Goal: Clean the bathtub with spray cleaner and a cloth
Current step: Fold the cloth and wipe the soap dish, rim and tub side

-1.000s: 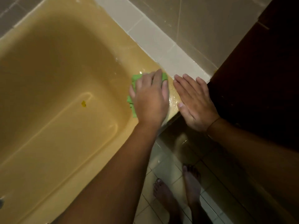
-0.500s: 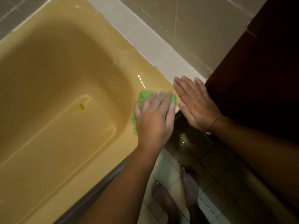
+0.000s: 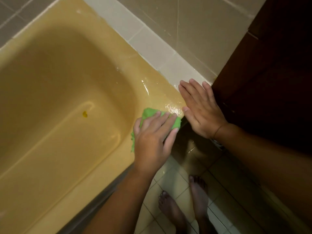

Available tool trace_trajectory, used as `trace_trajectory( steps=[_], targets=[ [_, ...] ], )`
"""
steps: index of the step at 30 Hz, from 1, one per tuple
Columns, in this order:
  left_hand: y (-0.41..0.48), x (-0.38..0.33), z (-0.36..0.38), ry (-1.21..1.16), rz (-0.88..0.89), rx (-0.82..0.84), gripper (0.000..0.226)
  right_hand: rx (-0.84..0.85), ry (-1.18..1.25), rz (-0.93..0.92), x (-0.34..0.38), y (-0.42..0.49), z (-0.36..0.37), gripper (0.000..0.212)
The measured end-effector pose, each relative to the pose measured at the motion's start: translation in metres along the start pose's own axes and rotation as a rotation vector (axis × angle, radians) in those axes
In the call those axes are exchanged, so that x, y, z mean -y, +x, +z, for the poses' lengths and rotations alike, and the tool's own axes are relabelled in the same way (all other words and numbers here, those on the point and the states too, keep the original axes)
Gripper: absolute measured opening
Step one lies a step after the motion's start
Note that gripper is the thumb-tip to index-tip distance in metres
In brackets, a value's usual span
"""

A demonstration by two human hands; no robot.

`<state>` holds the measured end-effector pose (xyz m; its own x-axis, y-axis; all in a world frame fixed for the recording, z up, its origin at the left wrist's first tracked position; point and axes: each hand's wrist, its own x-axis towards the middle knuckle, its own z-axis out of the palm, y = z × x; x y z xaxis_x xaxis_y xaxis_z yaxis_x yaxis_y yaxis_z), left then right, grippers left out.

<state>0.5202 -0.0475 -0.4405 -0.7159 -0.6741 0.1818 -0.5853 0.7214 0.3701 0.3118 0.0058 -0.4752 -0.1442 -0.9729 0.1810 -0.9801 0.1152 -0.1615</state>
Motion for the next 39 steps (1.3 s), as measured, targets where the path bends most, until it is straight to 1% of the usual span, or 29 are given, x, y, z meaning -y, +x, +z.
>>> trace_trajectory(
  steps=[2, 4, 6, 10, 12, 14, 16, 18, 19, 20, 22, 23, 25, 26, 28, 30, 31, 32, 33, 35, 36, 37, 39],
  targets=[
    [0.032, -0.002, 0.007, -0.013, -0.027, -0.024, 0.036, 0.005, 0.011, -0.017, -0.003, 0.000, 0.000, 0.063],
    [0.074, -0.010, 0.017, 0.019, -0.098, -0.081, 0.036, 0.008, 0.042, -0.029, -0.006, 0.000, 0.000, 0.062],
    [0.086, -0.018, 0.020, 0.031, -0.157, -0.096, 0.038, 0.013, 0.090, -0.020, -0.007, 0.000, 0.000, 0.062],
    [0.019, -0.016, 0.006, -0.039, -0.106, -0.038, 0.038, 0.023, 0.084, 0.000, -0.004, 0.000, -0.003, 0.061],
    [-0.001, -0.006, -0.002, -0.084, -0.112, -0.030, 0.037, 0.035, 0.052, -0.008, -0.002, 0.000, -0.003, 0.061],
    [0.025, 0.001, -0.001, -0.123, -0.194, -0.034, 0.035, 0.050, 0.027, -0.009, -0.002, 0.000, -0.003, 0.062],
    [0.073, 0.003, 0.009, -0.141, -0.347, -0.088, 0.036, 0.069, 0.014, -0.008, -0.002, 0.001, -0.002, 0.062],
    [0.106, -0.005, 0.015, -0.074, -0.430, -0.125, 0.037, 0.073, 0.011, 0.004, 0.000, 0.001, -0.002, 0.063],
    [0.107, -0.010, 0.018, -0.054, -0.421, -0.101, 0.037, 0.071, 0.019, 0.014, 0.000, 0.001, -0.003, 0.063],
    [0.096, -0.013, 0.016, -0.056, -0.373, -0.059, 0.038, 0.071, 0.031, 0.028, 0.002, 0.001, -0.004, 0.063],
    [0.050, -0.013, 0.004, -0.083, -0.276, 0.001, 0.038, 0.086, 0.026, 0.057, 0.007, 0.001, -0.009, 0.063],
    [0.024, -0.008, -0.005, -0.099, -0.277, 0.004, 0.038, 0.107, 0.004, 0.062, 0.012, 0.001, -0.011, 0.063],
    [-0.005, 0.006, -0.018, -0.121, -0.373, -0.040, 0.037, 0.165, -0.045, 0.025, 0.025, 0.006, -0.016, 0.064],
    [0.000, 0.013, -0.019, -0.139, -0.440, -0.066, 0.036, 0.194, -0.056, -0.016, 0.031, 0.010, -0.017, 0.064],
    [0.035, 0.020, -0.014, -0.241, -0.611, -0.126, 0.036, 0.234, -0.062, -0.095, 0.040, 0.022, -0.018, 0.065],
    [0.083, 0.027, -0.004, -0.386, -0.790, -0.204, 0.036, 0.250, -0.077, -0.107, 0.043, 0.037, -0.018, 0.065],
    [0.099, 0.029, -0.001, -0.425, -0.853, -0.241, 0.036, 0.259, -0.078, -0.099, 0.044, 0.044, -0.016, 0.065],
    [0.106, 0.030, 0.001, -0.431, -0.886, -0.253, 0.037, 0.266, -0.078, -0.092, 0.044, 0.050, -0.015, 0.066],
    [0.103, 0.032, -0.001, -0.429, -0.874, -0.242, 0.039, 0.271, -0.080, -0.089, 0.045, 0.056, -0.013, 0.066],
    [0.079, 0.035, -0.011, -0.431, -0.790, -0.154, 0.042, 0.275, -0.082, -0.092, 0.047, 0.067, -0.011, 0.067],
    [0.066, 0.037, -0.015, -0.440, -0.785, -0.114, 0.043, 0.278, -0.082, -0.096, 0.048, 0.072, -0.010, 0.067],
    [0.059, 0.042, -0.016, -0.458, -0.818, -0.087, 0.043, 0.282, -0.083, -0.101, 0.048, 0.078, -0.009, 0.068],
    [0.065, 0.058, -0.009, -0.530, -0.955, -0.108, 0.044, 0.286, -0.085, -0.121, 0.049, 0.088, -0.008, 0.068]
  ],
)
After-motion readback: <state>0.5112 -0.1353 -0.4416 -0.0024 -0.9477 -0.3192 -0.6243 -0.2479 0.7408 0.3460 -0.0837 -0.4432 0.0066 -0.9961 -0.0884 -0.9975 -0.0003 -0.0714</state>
